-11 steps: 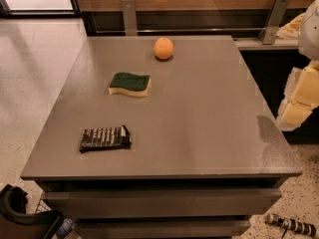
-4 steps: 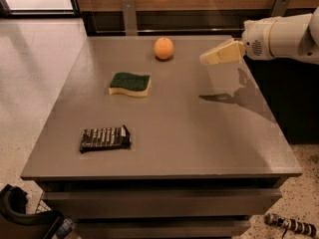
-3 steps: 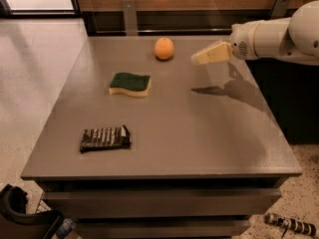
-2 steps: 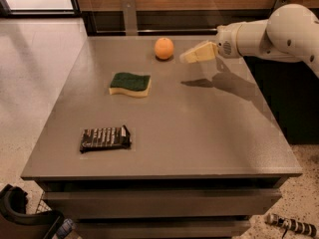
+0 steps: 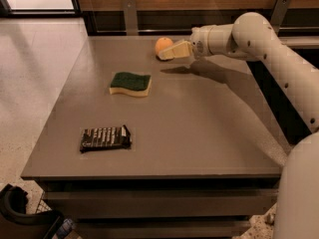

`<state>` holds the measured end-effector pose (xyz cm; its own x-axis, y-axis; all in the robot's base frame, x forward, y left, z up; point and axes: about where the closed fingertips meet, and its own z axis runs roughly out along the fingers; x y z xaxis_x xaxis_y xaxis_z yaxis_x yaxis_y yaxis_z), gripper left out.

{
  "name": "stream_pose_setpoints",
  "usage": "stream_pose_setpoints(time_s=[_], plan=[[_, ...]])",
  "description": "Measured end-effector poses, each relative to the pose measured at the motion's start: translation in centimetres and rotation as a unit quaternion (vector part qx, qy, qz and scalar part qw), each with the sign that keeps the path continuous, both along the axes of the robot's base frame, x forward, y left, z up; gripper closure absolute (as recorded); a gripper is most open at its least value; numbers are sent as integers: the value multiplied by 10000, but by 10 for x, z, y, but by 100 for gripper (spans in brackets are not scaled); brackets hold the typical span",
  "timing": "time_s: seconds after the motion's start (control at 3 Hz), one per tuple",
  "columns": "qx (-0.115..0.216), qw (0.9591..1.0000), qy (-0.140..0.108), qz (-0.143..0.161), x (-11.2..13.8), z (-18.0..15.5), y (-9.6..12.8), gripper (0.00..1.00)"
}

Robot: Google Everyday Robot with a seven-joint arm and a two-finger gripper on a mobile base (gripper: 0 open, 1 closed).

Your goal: Move orange near rxbar chocolate

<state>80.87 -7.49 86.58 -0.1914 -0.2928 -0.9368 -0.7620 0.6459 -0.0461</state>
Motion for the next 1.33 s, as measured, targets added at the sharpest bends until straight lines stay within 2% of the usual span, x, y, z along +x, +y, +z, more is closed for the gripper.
stream_pose_setpoints(time_s=[0.33,0.67,1.33], plan=[[179,9998,47,104,18,-10,18,0],[300,9991,107,283,24,-23,36,16],[314,9989,134,335,24,-27,43,62]])
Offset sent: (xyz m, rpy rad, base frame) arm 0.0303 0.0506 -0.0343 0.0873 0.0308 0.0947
